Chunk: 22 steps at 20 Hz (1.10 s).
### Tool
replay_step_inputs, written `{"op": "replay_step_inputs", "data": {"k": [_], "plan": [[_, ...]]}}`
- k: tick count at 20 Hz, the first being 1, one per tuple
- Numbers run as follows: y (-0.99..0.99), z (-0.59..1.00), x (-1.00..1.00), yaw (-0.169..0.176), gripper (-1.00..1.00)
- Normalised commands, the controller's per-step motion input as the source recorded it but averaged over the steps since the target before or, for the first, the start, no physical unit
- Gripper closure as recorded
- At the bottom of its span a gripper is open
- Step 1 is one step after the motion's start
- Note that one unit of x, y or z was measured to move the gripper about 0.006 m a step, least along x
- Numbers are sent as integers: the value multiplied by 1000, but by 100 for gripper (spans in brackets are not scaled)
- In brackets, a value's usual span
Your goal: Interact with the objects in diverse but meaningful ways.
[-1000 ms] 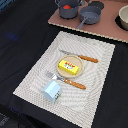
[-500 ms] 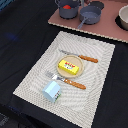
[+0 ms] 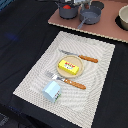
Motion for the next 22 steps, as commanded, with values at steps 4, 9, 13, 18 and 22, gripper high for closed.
{"op": "replay_step_inputs", "data": {"k": [4, 9, 13, 18, 22], "plan": [[542, 321, 435, -61, -100], [493, 707, 413, -65, -100], [497, 941, 366, -67, -100], [238, 945, 190, -49, -100], [-236, 673, 1, -15, -100]]}}
